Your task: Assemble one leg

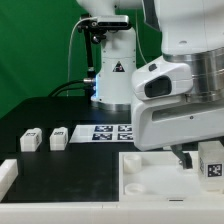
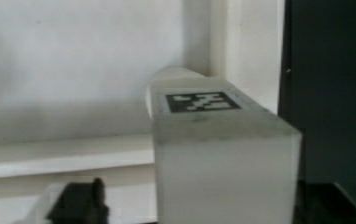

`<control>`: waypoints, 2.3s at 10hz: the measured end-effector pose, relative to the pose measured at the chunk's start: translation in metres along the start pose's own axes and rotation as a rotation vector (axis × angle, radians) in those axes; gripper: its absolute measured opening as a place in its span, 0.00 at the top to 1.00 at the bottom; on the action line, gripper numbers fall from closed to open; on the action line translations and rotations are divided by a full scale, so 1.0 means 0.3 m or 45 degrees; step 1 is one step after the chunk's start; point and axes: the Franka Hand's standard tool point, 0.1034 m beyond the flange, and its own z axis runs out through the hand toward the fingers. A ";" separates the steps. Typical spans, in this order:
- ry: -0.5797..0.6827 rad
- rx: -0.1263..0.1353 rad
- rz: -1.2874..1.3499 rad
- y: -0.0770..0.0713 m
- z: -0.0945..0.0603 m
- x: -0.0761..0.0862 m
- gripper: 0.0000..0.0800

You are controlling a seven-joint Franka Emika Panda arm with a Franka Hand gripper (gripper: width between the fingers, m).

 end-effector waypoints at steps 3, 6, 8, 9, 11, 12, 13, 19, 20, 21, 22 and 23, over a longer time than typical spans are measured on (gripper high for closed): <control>0.001 -0.001 0.025 0.004 -0.001 0.001 0.64; 0.028 -0.016 0.484 0.011 0.003 0.004 0.64; 0.097 -0.021 0.949 0.016 0.002 -0.006 0.64; 0.148 0.013 1.204 0.025 0.000 0.002 0.64; 0.183 0.107 1.695 0.033 0.002 -0.022 0.64; 0.167 0.125 1.931 0.025 0.004 -0.026 0.64; 0.156 0.133 2.072 0.015 0.000 -0.027 0.64; 0.142 0.053 1.263 0.001 0.009 -0.028 0.20; 0.145 0.044 1.119 0.002 0.009 -0.028 0.20; 0.146 0.036 0.984 0.003 0.009 -0.028 0.20; 0.147 0.029 0.868 0.004 0.009 -0.027 0.19; 0.147 0.022 0.772 0.004 0.009 -0.028 0.19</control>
Offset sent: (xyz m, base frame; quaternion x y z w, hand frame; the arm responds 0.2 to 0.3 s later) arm 0.0000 0.0000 0.0000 0.0000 0.0000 0.0899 0.9960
